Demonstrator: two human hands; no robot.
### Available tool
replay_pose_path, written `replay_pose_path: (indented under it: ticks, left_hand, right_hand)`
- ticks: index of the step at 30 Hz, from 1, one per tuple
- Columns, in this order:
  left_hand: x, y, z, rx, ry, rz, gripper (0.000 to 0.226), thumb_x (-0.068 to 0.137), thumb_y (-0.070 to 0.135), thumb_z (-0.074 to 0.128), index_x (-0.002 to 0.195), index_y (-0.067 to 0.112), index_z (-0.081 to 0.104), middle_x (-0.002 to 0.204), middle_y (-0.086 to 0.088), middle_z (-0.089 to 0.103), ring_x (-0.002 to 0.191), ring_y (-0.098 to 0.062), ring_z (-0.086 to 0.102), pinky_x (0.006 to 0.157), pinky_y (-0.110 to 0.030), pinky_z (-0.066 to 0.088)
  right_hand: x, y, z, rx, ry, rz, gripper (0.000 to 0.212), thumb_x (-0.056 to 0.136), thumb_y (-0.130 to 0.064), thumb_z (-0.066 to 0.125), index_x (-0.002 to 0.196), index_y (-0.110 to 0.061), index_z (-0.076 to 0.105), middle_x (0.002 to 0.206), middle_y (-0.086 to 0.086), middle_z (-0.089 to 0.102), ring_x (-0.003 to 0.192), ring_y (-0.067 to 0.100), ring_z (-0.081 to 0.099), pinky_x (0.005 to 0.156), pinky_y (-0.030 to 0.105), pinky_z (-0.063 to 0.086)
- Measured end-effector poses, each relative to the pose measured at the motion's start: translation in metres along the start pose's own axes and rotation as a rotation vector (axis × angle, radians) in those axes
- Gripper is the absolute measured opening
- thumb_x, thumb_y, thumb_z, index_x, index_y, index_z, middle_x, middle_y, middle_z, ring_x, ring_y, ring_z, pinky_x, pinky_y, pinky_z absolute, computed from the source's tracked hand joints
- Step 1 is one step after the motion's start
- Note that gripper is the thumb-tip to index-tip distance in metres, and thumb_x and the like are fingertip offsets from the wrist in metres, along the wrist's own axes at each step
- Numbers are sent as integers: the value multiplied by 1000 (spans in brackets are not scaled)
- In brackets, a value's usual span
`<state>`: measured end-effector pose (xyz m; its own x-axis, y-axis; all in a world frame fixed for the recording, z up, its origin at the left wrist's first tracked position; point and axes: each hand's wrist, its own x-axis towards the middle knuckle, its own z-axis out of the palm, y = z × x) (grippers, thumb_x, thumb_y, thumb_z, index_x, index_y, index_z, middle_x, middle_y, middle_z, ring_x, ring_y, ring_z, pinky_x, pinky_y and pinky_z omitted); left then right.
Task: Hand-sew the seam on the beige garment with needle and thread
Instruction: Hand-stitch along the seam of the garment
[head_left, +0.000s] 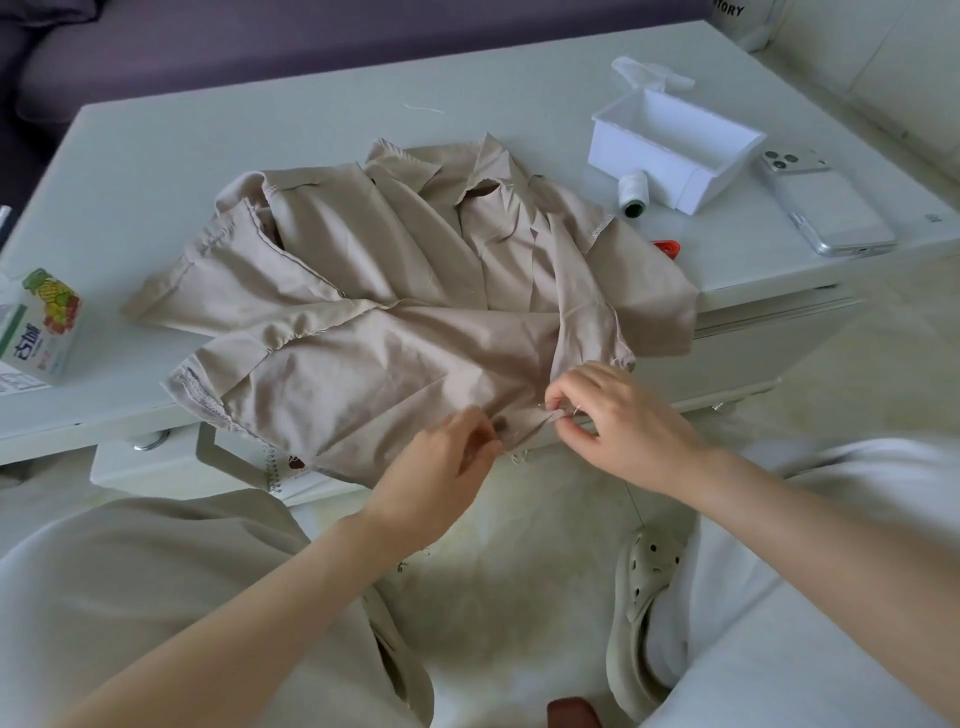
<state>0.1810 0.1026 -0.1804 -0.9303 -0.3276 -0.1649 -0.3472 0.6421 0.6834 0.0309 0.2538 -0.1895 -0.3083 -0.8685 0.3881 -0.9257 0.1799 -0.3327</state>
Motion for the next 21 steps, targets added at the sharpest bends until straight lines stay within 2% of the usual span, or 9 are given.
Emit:
replay_pose_path:
  ticks: [3,6,9,10,12,15,17,19,21]
  left_hand:
    - [1,5,1,122,178,40,25,87,35,60,92,19,41,88,11,49,69,-15,52,63,-33,44]
    - [3,9,6,212,187,35,48,77,50,67,104,20,41,102,12,42,85,-9,50,70,-24,40]
    - [11,9,14,252,255,118,69,66,45,79,115,14,42,106,5,40,97,-16,49,77,-21,38]
    - [14,7,17,277,302,159,70,63,39,80,114,12,41,104,-1,45,95,-22,52,78,-26,42]
    - [20,6,15,321,377,177,54,63,23,68,108,13,39,96,-9,53,86,-30,56,72,-34,48]
    - [29,7,2,336,448,168,33,65,2,62,95,9,51,80,-7,58,74,-32,54,66,-33,38]
    - [32,8,-9,304,484,139,22,71,-2,63,89,9,56,72,1,52,72,-27,49,68,-31,30]
    - [34,9,-18,216,461,100,16,75,3,52,88,10,58,72,6,47,74,-23,45,67,-33,32]
    - [37,9,-27,125,414,65,18,76,6,44,88,13,57,73,2,52,73,-23,49,62,-33,35]
  right_hand:
    - [2,-4,-6,45,51,34,14,82,-16,47,83,-7,58,74,-7,53,71,4,39,69,13,29]
    - [6,-9,-10,133,119,51,14,81,-17,48,81,-6,58,72,-23,33,68,1,30,63,13,28]
    - [12,-13,-16,199,157,31,14,80,-18,49,81,-7,58,71,-25,28,66,0,30,61,15,31]
    - [15,-14,-18,205,167,23,14,80,-18,49,81,-7,57,70,-25,28,65,1,30,60,17,32]
    - [20,-13,-23,203,199,24,14,79,-17,48,80,-6,57,69,-22,30,63,3,30,58,18,32]
    - [29,-5,-32,156,236,63,13,81,-19,48,81,-8,55,67,-22,33,60,4,35,54,14,30]
    - [35,3,-37,102,249,90,14,82,-20,46,82,-9,54,65,-24,32,58,3,36,51,16,29]
    - [40,11,-40,33,249,134,16,83,-22,45,84,-8,54,65,-23,32,59,6,35,47,18,28]
    - [44,19,-40,-42,225,191,13,84,-20,49,87,-8,54,66,-16,37,58,7,38,47,20,30]
